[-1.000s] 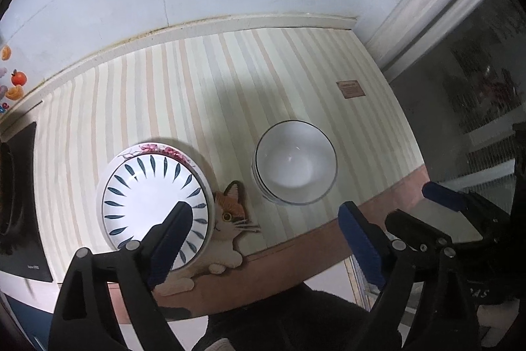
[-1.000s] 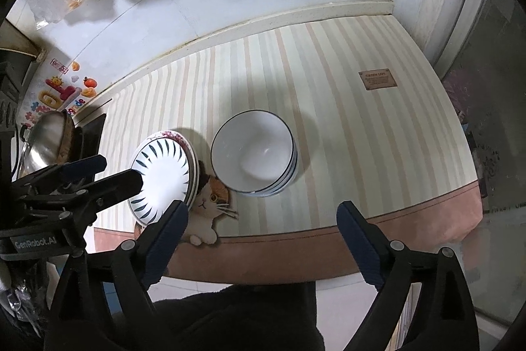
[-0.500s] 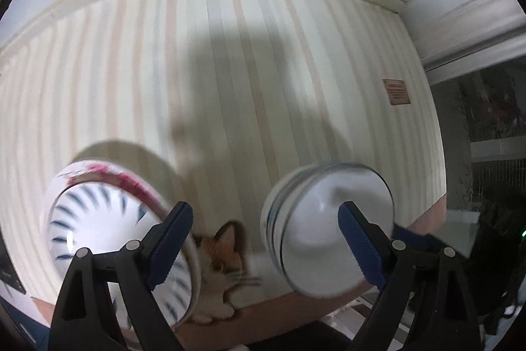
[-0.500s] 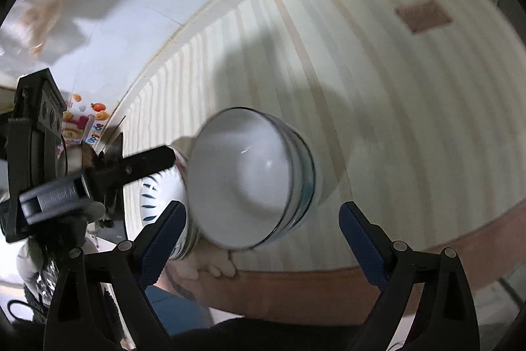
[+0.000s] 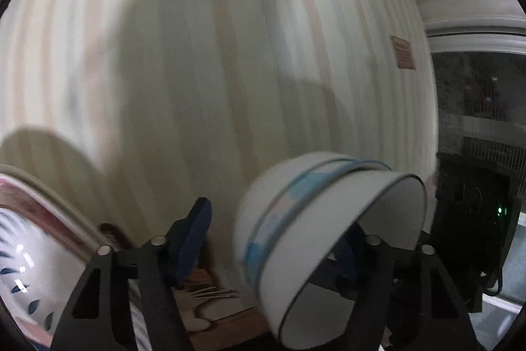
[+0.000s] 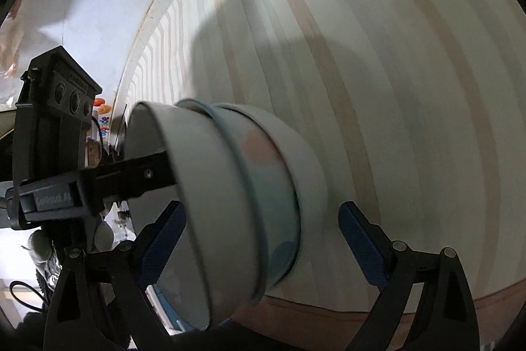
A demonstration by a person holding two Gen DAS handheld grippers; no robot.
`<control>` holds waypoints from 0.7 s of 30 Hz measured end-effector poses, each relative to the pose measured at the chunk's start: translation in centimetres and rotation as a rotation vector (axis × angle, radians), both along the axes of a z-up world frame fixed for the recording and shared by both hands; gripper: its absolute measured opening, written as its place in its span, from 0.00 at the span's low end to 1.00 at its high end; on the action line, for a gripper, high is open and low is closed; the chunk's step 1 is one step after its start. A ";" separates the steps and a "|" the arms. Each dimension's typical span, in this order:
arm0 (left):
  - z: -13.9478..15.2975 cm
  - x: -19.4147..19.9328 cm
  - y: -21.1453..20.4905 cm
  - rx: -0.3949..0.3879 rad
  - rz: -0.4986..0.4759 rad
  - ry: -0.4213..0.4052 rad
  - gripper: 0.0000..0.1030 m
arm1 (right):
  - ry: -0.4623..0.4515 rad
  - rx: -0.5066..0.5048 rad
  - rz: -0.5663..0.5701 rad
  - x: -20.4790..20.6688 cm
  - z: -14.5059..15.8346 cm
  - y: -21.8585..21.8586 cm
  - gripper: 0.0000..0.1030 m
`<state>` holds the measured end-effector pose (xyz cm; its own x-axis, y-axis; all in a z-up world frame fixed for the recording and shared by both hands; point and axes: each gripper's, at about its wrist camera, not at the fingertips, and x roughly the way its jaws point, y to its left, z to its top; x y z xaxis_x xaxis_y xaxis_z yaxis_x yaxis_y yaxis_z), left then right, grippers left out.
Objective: Organize plates and bowls
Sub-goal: 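Grip the bowl stack rim with both grippers and lift it, then carry the bowl stack with both grippers over the plate stack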
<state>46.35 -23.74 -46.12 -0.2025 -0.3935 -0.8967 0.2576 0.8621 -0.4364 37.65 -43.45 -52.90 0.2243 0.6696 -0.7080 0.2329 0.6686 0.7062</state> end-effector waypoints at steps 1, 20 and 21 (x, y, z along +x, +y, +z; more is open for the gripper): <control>-0.1 0.0 -0.1 -0.016 -0.001 0.006 0.57 | -0.009 -0.001 0.006 0.1 0.0 0.1 0.88; 2.7 -2.2 2.0 0.044 0.043 -0.088 0.56 | 0.009 0.009 0.000 2.1 0.1 2.2 0.63; 3.0 -2.2 2.4 0.041 0.052 -0.091 0.56 | 0.007 0.011 0.007 2.4 0.4 2.6 0.62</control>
